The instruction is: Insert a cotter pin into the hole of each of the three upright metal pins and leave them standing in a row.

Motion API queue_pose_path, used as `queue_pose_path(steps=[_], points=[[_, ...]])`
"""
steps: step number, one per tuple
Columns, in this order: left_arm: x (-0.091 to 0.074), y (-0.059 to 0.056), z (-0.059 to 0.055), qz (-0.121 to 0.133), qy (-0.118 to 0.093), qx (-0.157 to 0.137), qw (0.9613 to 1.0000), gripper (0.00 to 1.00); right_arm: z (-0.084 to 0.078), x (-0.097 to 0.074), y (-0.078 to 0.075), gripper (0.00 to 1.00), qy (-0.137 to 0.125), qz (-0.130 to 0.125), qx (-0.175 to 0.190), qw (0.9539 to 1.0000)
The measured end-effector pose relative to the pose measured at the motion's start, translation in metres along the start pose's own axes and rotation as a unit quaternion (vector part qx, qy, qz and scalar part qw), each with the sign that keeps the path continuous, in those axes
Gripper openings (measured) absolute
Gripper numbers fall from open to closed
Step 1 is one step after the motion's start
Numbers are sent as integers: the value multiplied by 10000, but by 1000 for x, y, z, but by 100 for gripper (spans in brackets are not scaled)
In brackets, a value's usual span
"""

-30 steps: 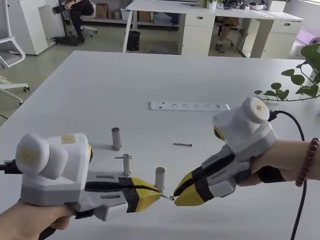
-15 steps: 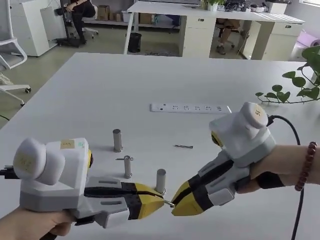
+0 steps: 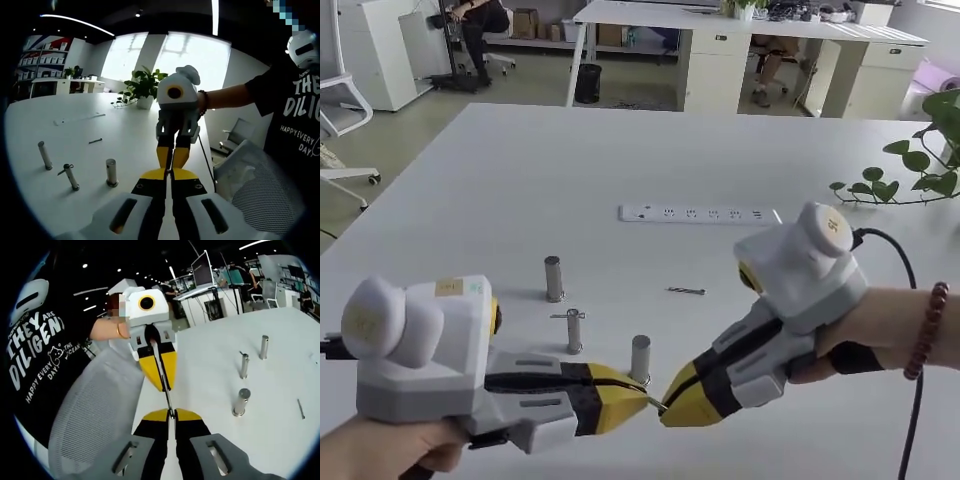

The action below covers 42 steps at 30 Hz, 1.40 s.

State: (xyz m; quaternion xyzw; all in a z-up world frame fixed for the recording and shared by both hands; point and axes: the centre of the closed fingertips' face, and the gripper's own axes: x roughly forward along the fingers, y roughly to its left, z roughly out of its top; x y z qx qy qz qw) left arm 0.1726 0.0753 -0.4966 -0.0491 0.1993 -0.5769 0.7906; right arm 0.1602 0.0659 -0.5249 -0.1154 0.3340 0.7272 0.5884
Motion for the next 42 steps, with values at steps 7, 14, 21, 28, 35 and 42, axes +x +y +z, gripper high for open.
queue_pose_path(steps=[7,14,21,28,35,42], points=[[3,1,-3,44,70,67,9999,1,-4,-2,-1,0,484,-148,-358,9981],[6,14,-16,441,389,454,9972,1,-14,-5,-10,0,1150,-448,-568,9907],[4,26,-21,717,432,493,9953,9,-21,-9,-21,0,1558,-742,-519,9836],[0,51,-22,1332,372,551,9889,15,-27,-18,-41,0,1938,-1143,-367,9737],[4,69,-28,1750,500,761,9803,19,-34,-25,-58,0,2337,-1440,-274,9612],[15,82,-32,2003,588,803,9747,22,-38,-28,-70,0,2537,-1543,-121,9548]])
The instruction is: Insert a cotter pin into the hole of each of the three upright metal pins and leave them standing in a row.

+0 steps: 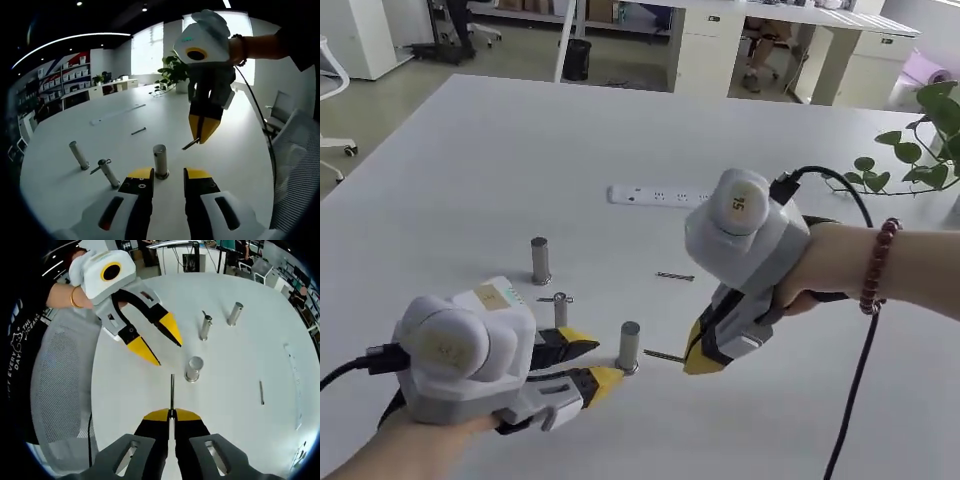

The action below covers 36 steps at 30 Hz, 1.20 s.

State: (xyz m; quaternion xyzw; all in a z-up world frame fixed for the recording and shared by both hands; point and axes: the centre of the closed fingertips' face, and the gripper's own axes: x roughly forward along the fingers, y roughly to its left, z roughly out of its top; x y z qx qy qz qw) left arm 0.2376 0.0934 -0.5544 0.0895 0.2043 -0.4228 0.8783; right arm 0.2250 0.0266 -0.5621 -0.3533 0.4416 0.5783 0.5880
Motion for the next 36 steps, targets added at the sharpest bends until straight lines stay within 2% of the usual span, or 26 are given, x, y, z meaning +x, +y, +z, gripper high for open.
queue_pose_path(steps=[8,15,25,36], points=[[17,8,-3,192,56,-189,9996,22,-7,1,-13,0,283,-127,5,9995],[29,13,-2,357,59,-349,9987,21,-6,3,-21,0,320,-126,-76,9994],[40,13,-5,320,124,-439,9984,16,0,3,-30,0,327,-144,-100,9993],[46,15,-10,302,215,-503,9980,12,1,7,-29,0,392,-84,-238,9989]])
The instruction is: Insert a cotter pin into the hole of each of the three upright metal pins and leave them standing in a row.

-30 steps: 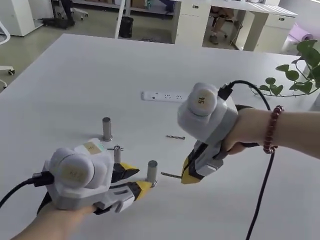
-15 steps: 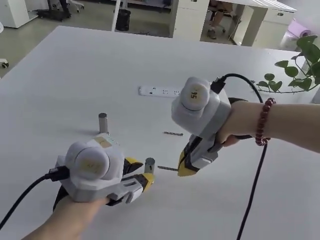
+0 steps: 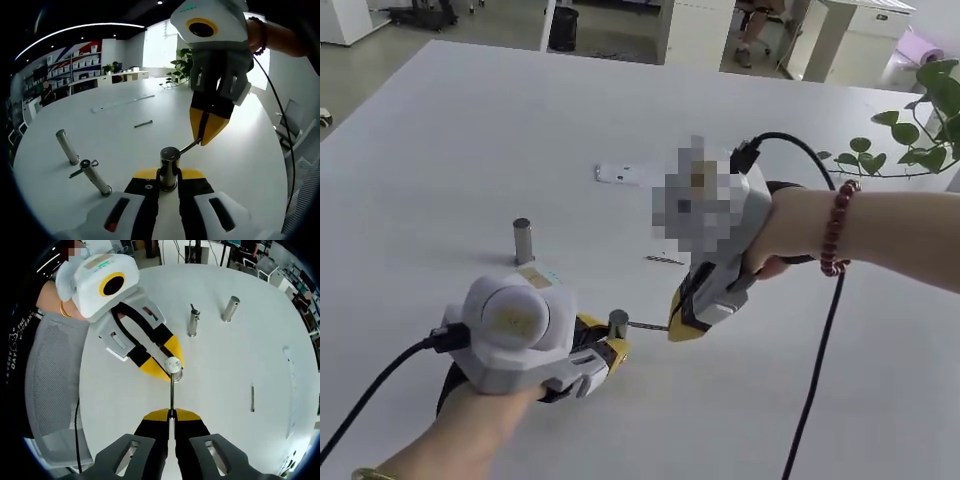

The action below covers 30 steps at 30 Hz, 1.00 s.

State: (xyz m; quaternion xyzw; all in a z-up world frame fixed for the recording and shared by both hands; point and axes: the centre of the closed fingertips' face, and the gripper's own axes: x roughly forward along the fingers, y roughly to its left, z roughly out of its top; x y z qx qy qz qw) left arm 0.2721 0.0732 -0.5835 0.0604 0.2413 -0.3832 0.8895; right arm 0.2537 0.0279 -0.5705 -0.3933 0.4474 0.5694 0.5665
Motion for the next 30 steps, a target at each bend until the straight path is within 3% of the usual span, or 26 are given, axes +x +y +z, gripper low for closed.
queue_pose_path(steps=[21,30], points=[[5,1,-5,110,11,-106,9999,12,19,2,-1,0,-65,-55,-203,9998],[6,1,-5,221,-91,-162,9996,12,23,7,-2,0,-82,-83,-273,9996]])
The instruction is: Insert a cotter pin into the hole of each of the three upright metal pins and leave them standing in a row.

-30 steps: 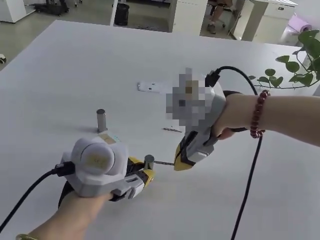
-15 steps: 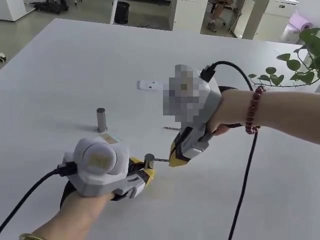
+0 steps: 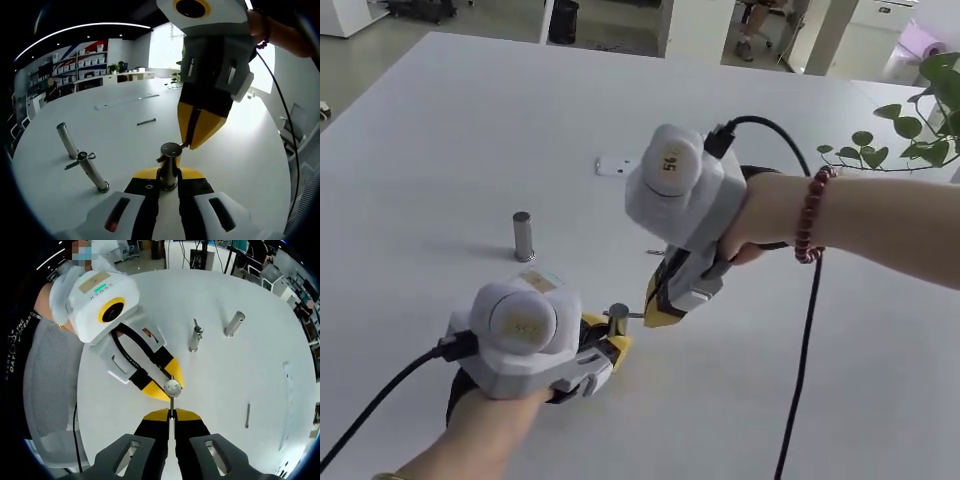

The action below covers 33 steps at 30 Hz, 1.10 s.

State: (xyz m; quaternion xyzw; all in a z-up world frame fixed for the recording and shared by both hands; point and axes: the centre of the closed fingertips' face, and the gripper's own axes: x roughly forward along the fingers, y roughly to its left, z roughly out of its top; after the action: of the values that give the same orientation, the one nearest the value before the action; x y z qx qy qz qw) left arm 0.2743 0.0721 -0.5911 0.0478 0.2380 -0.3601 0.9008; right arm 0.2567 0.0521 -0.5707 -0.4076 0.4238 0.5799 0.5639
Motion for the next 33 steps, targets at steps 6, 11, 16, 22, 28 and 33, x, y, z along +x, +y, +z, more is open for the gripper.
queue_pose_path(steps=[6,11,16,22,28,33], points=[[0,0,0,53,-35,-27,10000,12,6,3,0,0,-56,-16,-23,10000],[0,0,-1,92,-64,-117,9999,12,12,4,0,0,-137,-23,-98,9999],[0,0,-1,119,-72,-132,9998,12,18,-1,-2,1,-289,-126,-70,9995],[0,0,-1,146,-75,-142,9998,12,13,-8,0,8,-233,-157,-18,9996],[0,1,-1,180,-89,-164,9997,12,6,-10,0,4,-203,-202,16,9996],[0,1,-1,189,-101,-232,9995,12,7,-8,-2,0,-254,-200,65,9995]])
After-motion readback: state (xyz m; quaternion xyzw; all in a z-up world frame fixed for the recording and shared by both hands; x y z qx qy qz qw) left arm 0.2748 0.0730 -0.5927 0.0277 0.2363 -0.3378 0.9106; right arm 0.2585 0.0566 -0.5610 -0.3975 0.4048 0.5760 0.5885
